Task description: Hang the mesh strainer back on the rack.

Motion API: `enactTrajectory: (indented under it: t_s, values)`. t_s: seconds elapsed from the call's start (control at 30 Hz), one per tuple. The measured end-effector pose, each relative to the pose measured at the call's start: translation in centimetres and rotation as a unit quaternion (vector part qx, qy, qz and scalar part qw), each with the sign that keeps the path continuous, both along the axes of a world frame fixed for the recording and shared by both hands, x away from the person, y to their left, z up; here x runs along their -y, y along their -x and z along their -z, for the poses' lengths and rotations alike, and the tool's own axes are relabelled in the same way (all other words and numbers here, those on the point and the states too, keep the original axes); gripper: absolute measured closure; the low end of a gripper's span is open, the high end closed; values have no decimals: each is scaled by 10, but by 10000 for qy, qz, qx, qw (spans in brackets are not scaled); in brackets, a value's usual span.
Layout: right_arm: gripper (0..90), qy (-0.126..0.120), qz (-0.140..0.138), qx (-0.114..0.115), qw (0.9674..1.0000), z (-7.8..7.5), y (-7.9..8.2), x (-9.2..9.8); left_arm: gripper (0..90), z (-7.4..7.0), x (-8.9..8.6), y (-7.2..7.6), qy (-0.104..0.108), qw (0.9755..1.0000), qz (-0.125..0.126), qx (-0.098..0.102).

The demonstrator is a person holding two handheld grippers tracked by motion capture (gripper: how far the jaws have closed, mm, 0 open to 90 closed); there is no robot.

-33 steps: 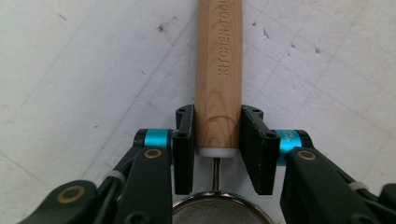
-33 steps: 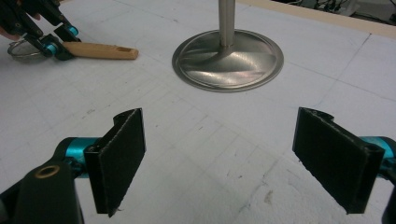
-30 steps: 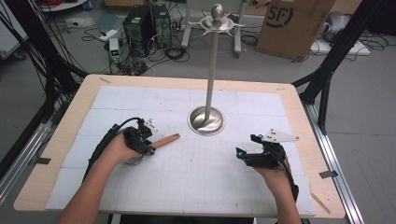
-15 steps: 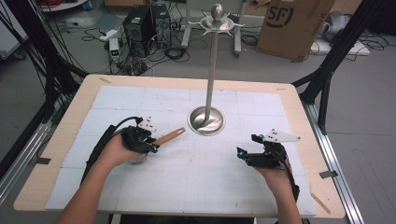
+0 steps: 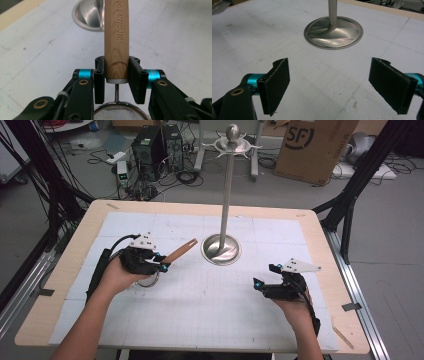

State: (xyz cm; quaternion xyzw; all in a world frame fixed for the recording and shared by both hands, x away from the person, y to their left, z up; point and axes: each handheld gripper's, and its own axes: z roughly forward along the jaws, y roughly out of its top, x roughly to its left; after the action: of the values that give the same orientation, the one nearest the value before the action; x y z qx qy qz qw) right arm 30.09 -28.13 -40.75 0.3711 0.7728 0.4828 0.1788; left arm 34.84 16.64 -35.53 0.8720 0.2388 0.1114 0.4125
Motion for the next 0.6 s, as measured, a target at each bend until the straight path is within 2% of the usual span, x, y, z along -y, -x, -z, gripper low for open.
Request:
enactTrajectory:
  t_s: [0.03, 0.2, 0.37, 0.6]
  values:
    - [161, 0, -2, -1, 10000, 0, 0, 0, 693, -3, 0, 1, 117, 9999, 3, 36]
    - [161, -23, 5, -3, 10000, 0, 0, 0, 693, -15, -2, 3, 433, 9983, 3, 377]
    - [161, -20, -1, 6, 10000, 0, 0, 0, 692, -26, -1, 2, 537, 9972, 18, 514]
    - [162, -22, 7, 2, 10000, 0, 0, 1, 692, -49, 2, -1, 819, 9943, 102, 680]
